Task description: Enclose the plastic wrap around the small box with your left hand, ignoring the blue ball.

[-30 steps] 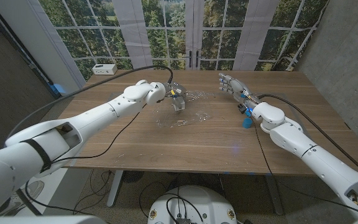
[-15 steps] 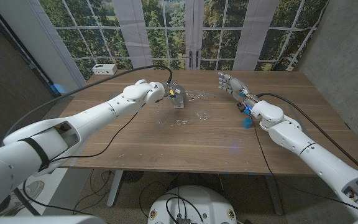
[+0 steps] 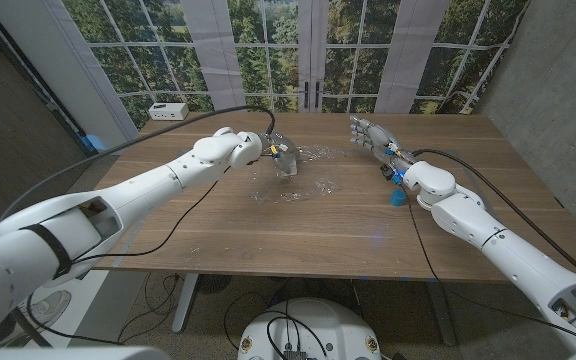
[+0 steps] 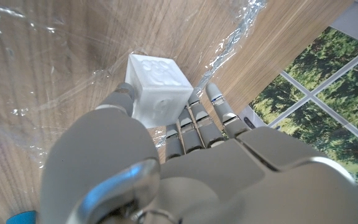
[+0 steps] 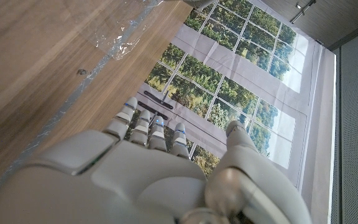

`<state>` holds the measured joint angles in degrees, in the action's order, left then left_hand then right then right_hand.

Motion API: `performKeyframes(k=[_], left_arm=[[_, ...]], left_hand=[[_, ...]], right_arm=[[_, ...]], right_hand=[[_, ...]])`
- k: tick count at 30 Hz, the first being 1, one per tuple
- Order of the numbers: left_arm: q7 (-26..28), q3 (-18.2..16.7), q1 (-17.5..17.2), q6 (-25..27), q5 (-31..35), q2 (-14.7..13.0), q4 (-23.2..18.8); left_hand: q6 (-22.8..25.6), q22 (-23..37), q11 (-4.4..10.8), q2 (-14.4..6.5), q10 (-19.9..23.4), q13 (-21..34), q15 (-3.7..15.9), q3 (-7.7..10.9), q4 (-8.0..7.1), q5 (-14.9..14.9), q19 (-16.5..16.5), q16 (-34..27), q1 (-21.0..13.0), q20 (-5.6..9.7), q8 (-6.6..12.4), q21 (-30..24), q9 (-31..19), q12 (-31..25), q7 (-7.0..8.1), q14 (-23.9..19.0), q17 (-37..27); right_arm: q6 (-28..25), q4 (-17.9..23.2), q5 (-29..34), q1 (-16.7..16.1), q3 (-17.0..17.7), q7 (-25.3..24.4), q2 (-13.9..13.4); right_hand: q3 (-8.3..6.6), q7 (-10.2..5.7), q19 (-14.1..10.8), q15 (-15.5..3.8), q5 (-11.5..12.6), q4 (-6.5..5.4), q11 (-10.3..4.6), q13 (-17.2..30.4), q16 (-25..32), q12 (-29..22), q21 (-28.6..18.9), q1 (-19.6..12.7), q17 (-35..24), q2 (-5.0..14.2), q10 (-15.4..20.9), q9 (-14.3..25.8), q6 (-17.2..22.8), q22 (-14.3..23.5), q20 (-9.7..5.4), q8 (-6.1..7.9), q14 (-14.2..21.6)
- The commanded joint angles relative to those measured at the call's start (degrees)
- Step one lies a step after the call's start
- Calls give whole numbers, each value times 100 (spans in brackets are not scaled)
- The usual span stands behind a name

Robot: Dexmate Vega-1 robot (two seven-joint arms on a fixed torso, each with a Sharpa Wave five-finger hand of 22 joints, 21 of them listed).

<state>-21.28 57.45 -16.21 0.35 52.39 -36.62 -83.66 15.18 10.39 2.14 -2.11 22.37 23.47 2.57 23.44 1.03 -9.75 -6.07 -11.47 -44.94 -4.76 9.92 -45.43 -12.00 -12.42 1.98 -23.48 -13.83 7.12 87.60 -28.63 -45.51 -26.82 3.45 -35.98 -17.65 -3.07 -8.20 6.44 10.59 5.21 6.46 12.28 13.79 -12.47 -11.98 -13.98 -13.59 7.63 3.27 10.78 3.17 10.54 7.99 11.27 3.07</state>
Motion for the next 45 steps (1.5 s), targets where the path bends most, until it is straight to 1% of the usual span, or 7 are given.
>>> performKeyframes(k=[1,9,13,15,20,31,45], left_arm=[[13,-235,-252,77,15,-228,-434],[698,-543,-775,438,379,-523,-1094],[1395,-731,-1208,804,648,-605,-1329],[1530,-800,-1263,641,577,-705,-1395],[1446,-931,-1505,857,727,-786,-1738],[1480,-1366,-1972,627,543,-1182,-2351],[1331,-1872,-2525,379,348,-1648,-2936]], left_hand=[[-142,0,-17,21,-181,-9,26,-79,-1,-21,86,42,103,-35,-9,60,18,44,5,185,-2],[-418,2,-76,-48,-554,-52,-83,-106,-12,-38,273,84,219,-87,-3,188,56,110,-13,512,22],[-646,5,-76,-97,-748,-76,-139,-111,-15,-35,388,101,280,-113,-10,266,71,128,-29,722,36],[-673,6,-89,-105,-803,-82,-164,-113,-15,-33,434,105,295,-116,-1,291,73,132,-22,776,41],[-431,9,-54,-126,-699,-106,-152,-120,-4,-29,466,53,346,-132,122,336,81,41,17,779,63],[89,12,-16,-112,-573,-152,-143,-131,50,-26,495,25,404,-172,287,403,83,-42,60,815,117],[803,15,-10,-66,-418,-213,-177,-146,153,-24,515,18,444,-203,481,484,69,-101,10,882,190]], right_arm=[[-28,117,34,-48,-2,-43,-46],[-61,209,22,-110,6,-83,-62],[-42,264,4,-169,25,-103,-74],[-69,316,29,-194,27,-152,-90],[-89,363,30,-230,18,-172,-93],[-105,514,107,-294,10,-274,-115],[-177,630,146,-326,-46,-345,-72]], right_hand=[[22,22,-2,15,-16,18,0,-2,17,17,-42,-20,-12,-17,30,11,52,14,59,-2,52],[23,20,-6,14,-16,19,3,-2,14,18,-43,-20,-11,-17,29,11,55,14,63,-1,47],[24,21,-13,20,-17,19,2,-2,15,18,-45,-20,-11,-18,32,11,54,14,58,-2,54],[24,21,-10,24,-17,19,10,-2,15,18,-44,-20,-10,-18,33,11,54,14,62,-2,55],[23,22,-14,29,-16,17,-1,-2,17,17,-45,-19,-11,-13,39,11,52,14,57,-3,59],[21,23,-16,21,-16,17,-2,-2,17,17,-45,-22,-11,-6,44,11,54,14,58,-2,63],[19,18,-15,12,-18,11,-4,-2,17,16,-43,-20,-13,6,53,11,61,14,52,-1,64]])
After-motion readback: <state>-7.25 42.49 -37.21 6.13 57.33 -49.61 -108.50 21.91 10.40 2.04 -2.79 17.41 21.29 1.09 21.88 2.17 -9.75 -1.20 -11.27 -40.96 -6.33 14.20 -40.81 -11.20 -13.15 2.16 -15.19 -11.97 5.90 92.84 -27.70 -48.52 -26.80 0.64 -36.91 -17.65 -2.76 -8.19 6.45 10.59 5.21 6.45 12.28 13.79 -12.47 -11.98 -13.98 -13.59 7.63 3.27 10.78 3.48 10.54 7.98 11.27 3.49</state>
